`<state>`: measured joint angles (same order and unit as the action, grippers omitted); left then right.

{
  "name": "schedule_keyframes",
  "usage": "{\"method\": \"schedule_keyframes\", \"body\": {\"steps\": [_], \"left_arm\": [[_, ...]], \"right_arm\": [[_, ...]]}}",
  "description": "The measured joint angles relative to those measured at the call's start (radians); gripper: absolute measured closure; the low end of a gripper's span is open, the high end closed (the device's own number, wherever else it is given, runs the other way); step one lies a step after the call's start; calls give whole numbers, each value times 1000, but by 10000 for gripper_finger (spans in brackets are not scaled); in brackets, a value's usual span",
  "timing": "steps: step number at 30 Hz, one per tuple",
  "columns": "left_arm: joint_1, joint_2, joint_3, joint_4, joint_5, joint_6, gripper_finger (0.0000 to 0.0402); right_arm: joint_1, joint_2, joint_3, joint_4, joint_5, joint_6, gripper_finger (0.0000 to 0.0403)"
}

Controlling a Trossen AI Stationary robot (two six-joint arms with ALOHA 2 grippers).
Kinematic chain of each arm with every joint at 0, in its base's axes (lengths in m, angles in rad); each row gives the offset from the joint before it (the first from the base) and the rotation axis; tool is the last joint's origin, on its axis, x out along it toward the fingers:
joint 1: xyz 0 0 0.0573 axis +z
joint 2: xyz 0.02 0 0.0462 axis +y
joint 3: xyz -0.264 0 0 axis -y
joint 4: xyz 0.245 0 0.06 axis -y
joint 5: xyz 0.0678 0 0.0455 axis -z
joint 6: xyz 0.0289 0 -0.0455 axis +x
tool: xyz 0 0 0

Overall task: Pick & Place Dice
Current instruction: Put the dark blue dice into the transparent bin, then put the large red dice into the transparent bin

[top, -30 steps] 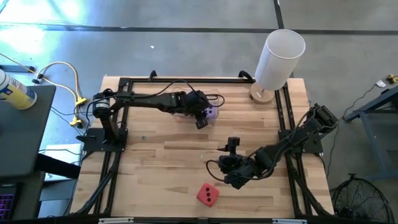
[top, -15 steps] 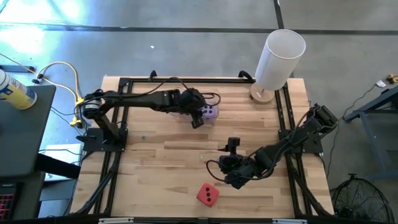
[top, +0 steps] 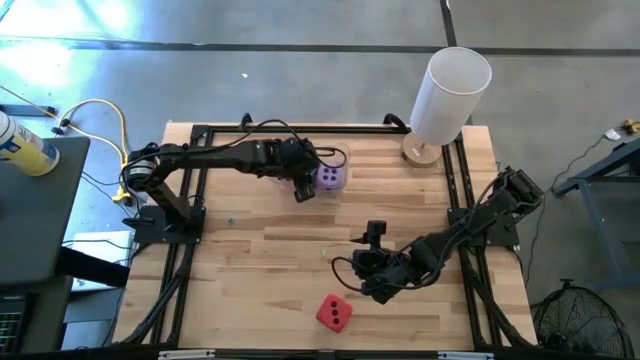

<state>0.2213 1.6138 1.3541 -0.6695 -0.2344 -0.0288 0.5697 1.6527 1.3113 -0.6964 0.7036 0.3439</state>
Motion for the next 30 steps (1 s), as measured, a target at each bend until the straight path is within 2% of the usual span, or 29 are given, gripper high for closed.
{"method": "schedule_keyframes", "body": {"steps": [10,17,22,26,30], "left_arm": [[-3,-6,-5,43,-30,7,257],[-46,-128,-4,66,-32,9,257],[-117,-266,-3,12,-28,-53,257],[-200,-350,-3,-96,-24,-141,257],[-304,-395,-3,-203,-23,-245,257]], "right_arm": [[0,0,0,0,1,0,175],[0,0,0,-4,1,0,175],[12,0,0,-3,1,1,175],[33,0,0,10,-7,24,175],[40,0,0,43,-90,47,175]]}}
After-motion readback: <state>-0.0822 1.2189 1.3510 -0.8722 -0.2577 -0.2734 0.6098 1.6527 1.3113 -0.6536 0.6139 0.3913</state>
